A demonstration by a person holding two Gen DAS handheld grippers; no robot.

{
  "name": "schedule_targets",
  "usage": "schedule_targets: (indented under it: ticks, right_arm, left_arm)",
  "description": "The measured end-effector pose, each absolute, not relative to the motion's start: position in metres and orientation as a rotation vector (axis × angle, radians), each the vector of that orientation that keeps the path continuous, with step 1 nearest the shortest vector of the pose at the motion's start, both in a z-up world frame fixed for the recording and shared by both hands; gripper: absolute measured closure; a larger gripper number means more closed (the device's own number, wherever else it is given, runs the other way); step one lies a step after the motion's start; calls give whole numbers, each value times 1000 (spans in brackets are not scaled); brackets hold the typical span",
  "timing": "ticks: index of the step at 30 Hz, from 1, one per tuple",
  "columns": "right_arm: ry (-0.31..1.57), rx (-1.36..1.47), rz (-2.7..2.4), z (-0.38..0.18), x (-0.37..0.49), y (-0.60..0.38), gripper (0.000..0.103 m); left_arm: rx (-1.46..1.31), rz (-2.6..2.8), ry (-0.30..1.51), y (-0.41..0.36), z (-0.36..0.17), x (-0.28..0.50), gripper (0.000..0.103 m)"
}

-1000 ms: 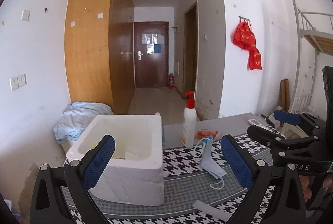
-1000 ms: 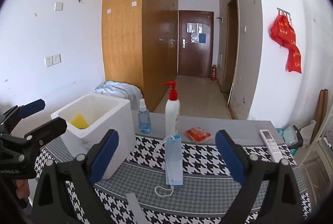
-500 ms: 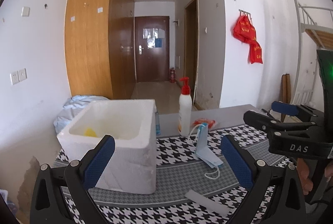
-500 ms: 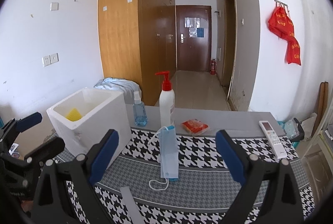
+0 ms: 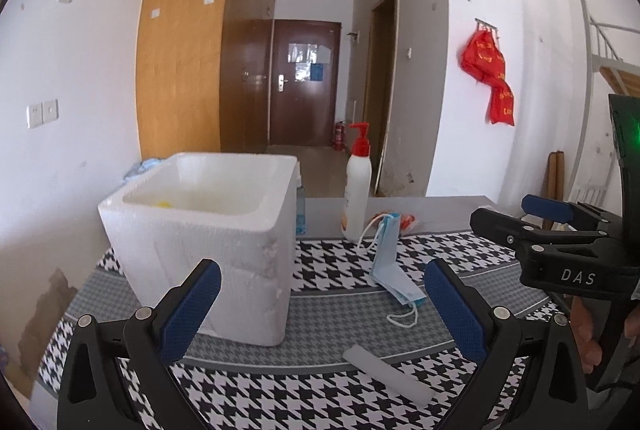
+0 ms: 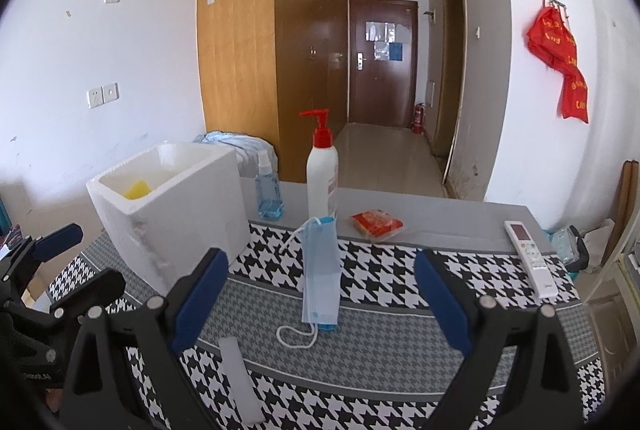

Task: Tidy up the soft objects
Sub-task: 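Move both tools back from the box toward the white plastic strip, then lower the left gripper onto the white plastic strip and close on it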

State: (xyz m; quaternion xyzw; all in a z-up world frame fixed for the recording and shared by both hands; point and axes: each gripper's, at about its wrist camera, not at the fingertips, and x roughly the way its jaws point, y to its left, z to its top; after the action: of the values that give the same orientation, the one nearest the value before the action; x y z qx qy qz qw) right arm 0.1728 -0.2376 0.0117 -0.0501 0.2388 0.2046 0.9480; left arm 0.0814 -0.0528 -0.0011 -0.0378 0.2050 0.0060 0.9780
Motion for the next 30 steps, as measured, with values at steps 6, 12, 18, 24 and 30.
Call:
schedule_targets:
  ticks: [6,12,18,24,30]
  right_arm:
    - [510,-123,443,3,177,-238,7]
    - [535,-156,473,-7,184,-236,7]
    - [558,-179,497,-15,192,-234,7]
    - [579,-194,521,-22,199,-233,7]
    - [595,-215,549,-28,204,-232,7]
  left_arm:
    - [-73,46,426,-59,-12,82,1]
    - [-100,57,475,-64,-26,83,1]
    - [-119,94,511,-69,-35,88,1]
    - [-133,129,554,-72,-48,93,1]
    - [-148,141,588,-78,-58,95,1]
